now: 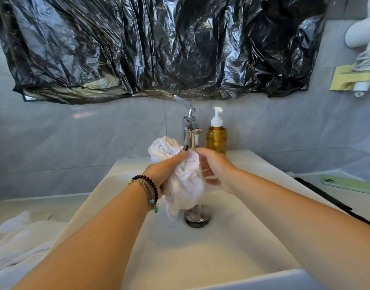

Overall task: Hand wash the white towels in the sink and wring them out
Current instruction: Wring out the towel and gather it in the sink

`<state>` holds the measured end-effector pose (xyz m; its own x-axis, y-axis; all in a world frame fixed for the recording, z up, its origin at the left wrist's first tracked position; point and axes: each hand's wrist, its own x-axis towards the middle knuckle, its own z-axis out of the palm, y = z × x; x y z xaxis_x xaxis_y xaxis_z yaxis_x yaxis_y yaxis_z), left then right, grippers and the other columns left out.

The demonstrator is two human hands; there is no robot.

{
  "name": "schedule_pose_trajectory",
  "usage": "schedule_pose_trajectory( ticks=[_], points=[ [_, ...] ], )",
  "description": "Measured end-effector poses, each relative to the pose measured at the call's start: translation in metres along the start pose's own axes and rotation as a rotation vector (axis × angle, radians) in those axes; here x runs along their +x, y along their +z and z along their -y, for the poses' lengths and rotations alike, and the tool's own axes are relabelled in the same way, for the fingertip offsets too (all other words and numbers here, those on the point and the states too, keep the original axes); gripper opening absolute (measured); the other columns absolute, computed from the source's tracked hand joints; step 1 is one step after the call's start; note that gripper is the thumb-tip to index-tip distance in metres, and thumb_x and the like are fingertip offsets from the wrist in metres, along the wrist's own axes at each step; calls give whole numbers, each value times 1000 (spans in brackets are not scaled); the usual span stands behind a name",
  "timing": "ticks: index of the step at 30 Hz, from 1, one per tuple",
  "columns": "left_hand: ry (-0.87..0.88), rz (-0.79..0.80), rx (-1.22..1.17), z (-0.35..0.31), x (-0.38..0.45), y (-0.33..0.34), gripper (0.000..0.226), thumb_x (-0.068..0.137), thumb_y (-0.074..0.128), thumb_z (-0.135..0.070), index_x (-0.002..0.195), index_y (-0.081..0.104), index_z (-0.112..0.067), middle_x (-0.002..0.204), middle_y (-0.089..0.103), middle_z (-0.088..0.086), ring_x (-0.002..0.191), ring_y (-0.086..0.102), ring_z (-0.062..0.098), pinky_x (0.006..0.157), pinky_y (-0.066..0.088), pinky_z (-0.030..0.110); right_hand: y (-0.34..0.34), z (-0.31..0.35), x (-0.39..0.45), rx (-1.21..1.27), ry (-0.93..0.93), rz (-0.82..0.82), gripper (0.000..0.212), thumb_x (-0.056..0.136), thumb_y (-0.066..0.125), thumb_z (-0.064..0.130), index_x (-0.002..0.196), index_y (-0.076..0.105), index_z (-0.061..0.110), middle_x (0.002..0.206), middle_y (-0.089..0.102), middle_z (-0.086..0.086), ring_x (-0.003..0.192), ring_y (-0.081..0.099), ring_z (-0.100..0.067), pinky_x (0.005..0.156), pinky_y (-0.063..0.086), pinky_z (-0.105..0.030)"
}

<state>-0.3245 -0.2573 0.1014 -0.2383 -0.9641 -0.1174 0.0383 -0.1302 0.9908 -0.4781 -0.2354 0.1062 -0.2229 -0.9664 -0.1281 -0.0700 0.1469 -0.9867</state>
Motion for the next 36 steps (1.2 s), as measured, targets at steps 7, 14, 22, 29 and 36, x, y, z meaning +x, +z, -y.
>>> schedule_pose_trajectory(
  ticks=[7, 14, 22, 29, 36],
  points=[
    [93, 4, 204, 7, -4, 9, 54, 92, 50, -63, 112, 66, -15, 101, 76, 11, 94, 72, 28, 92, 57, 46, -30, -20, 0, -306, -135, 39, 10, 94, 53, 13, 101, 59, 18, 87, 62, -11, 68, 55, -21, 50, 45, -26],
    [44, 1, 13, 10, 0, 15, 45, 103, 46, -42, 126, 60, -7, 116, 71, 13, 108, 68, 28, 94, 53, 41, -31, -10, -2, -214, -138, 34, 49, 80, 65, 52, 103, 63, 9, 96, 68, -11, 86, 64, -26, 71, 46, -32],
    [115, -61, 71, 10, 3, 18, 24, 101, 55, -23, 111, 68, -6, 105, 73, 15, 100, 69, 32, 92, 54, 45, -46, -7, -1, -156, -234, 2, 19, 88, 68, 25, 85, 69, 5, 77, 56, -8, 69, 52, -20, 63, 42, -29],
    [248, -216, 158, -3, -1, 16, 12, 74, 63, -19, 73, 58, -9, 68, 52, 6, 62, 43, 22, 59, 35, 30, -55, -1, 9, 37, -232, -156, 32, 89, 65, 36, 96, 70, 5, 94, 70, -13, 86, 66, -30, 76, 55, -37],
    [234, 134, 367, 5, -4, 12, 34, 71, 74, -36, 93, 74, -10, 96, 75, 14, 88, 70, 31, 84, 55, 41, -52, -3, 10, -22, -348, 10, 38, 91, 63, 39, 105, 69, 4, 115, 65, -22, 96, 62, -28, 98, 50, -48]
  ],
)
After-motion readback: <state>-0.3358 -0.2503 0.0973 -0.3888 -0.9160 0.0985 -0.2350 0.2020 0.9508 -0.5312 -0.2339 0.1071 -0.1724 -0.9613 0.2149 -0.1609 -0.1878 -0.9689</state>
